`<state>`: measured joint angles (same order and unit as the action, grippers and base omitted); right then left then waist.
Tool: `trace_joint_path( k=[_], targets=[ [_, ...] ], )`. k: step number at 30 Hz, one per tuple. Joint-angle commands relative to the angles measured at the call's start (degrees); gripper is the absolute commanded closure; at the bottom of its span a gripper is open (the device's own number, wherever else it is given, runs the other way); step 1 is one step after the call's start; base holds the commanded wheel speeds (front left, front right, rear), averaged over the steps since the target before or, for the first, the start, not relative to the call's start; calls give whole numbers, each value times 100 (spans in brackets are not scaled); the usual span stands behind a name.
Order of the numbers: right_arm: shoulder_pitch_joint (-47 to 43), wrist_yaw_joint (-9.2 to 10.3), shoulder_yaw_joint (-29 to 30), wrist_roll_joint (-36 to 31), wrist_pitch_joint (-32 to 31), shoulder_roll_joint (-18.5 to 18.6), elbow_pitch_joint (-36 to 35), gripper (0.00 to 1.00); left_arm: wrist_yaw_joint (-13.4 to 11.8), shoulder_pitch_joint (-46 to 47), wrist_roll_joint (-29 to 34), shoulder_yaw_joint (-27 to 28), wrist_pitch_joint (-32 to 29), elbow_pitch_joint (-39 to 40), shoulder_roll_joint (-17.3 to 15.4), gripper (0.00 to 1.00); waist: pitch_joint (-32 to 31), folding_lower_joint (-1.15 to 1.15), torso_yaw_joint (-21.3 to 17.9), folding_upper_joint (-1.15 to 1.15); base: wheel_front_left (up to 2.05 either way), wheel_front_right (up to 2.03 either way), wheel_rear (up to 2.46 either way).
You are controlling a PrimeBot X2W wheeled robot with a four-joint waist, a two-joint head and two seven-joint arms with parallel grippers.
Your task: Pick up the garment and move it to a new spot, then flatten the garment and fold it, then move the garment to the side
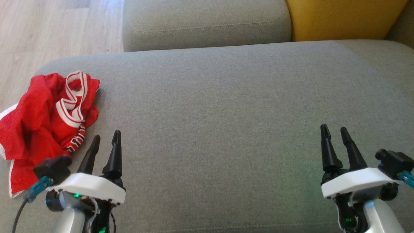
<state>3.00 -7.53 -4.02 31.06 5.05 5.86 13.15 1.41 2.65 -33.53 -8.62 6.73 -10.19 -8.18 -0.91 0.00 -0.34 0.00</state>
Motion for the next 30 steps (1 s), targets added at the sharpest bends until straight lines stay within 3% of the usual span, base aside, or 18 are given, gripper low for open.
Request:
trace_joint_path(
  k=[1, 30],
  targets=[
    [301, 3, -123, -249, 79, 73, -172, 0, -69, 364, 235, 95, 92, 169, -157, 0, -6, 0, -2, 0, 0, 0, 0],
    [217, 4, -292, -2132, 412, -36, -26, 0, -482, 328, 1937, -144, 561, -86, -380, 0, -56, 0, -27, 0, 0, 0, 0]
  ],
)
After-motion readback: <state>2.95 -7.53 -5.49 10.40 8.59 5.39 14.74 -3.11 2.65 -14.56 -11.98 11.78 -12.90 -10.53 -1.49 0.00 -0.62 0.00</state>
